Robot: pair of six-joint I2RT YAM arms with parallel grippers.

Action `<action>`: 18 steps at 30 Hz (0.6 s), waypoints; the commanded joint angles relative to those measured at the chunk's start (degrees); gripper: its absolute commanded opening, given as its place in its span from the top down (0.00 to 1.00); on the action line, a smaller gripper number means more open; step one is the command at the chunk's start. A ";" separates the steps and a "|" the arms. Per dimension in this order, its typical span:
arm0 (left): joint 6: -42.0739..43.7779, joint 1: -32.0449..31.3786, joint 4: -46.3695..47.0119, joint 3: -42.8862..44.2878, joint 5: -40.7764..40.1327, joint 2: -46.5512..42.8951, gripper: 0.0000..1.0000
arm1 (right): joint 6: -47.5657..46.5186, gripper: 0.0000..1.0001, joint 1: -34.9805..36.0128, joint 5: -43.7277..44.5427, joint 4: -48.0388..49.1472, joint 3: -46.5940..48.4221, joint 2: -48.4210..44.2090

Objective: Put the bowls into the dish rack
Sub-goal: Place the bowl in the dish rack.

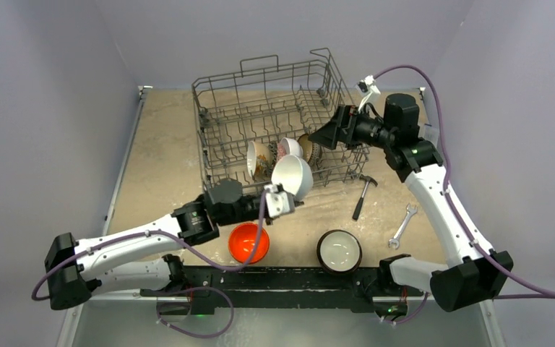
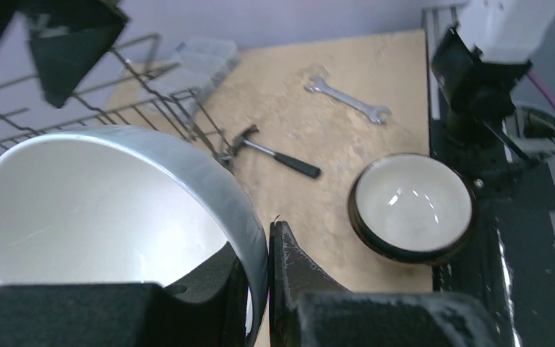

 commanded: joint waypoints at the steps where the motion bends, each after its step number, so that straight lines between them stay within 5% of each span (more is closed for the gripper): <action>1: -6.06 9.37 14.04 -0.53 10.94 -3.59 1.00 | 1.04 0.01 -0.16 1.23 1.70 4.37 -0.94; 8: -14.09 24.35 22.16 -3.48 18.98 -3.42 1.00 | 3.82 0.01 1.62 -0.92 5.86 2.17 0.57; 14: -25.41 38.68 35.09 -8.53 27.15 -1.59 1.00 | 7.60 0.01 9.08 2.31 11.22 1.72 3.91; 18: -25.67 44.71 42.02 -12.12 27.04 -1.52 1.00 | 9.10 0.01 14.02 4.37 13.76 4.10 8.19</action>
